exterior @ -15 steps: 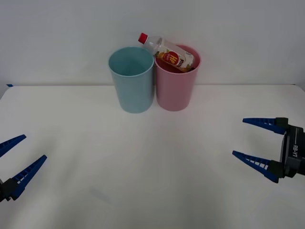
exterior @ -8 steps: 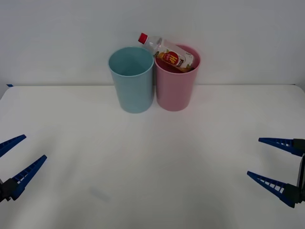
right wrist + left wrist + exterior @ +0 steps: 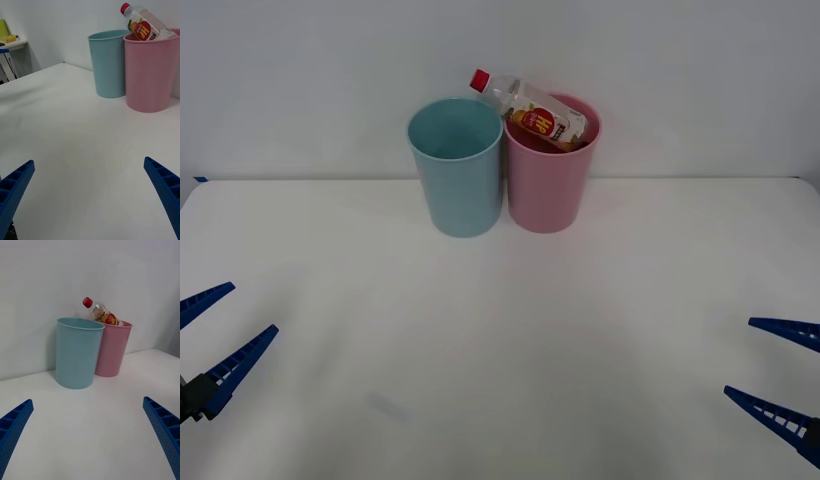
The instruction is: Grasp the object on the table and drop it into the matching bin: aluminum can to the light blue bin, PET bottle to the pink bin.
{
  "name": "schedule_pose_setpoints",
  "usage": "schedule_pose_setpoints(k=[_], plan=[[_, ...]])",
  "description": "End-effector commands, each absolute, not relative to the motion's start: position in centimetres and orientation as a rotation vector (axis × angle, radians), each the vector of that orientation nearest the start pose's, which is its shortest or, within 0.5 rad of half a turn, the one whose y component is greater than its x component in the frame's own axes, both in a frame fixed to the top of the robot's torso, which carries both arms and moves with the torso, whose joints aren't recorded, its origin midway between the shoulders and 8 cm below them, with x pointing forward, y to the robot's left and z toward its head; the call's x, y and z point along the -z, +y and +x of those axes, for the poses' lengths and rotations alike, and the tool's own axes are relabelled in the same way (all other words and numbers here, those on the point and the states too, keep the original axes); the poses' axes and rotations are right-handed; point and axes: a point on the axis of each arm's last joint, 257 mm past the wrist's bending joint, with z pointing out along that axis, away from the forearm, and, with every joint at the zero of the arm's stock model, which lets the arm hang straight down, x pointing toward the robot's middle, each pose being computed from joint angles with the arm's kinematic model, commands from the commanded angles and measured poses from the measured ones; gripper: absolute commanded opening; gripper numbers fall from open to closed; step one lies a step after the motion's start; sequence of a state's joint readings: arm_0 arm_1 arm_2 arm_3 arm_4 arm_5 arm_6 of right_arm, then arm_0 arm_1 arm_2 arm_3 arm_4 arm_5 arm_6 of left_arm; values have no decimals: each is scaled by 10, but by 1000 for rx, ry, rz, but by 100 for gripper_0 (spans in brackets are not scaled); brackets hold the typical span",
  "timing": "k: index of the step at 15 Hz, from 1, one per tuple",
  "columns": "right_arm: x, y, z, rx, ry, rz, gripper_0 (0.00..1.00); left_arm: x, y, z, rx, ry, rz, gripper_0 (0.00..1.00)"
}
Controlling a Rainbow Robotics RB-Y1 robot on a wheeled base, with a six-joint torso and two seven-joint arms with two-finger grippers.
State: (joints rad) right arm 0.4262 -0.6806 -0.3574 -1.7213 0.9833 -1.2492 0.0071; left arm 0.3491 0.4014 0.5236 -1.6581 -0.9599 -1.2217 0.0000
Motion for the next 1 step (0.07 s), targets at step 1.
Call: schedule_pose_setpoints(k=[1], plan=[[201, -296, 305, -658, 1610, -832, 100, 169, 330, 342, 567, 1441, 465, 100]])
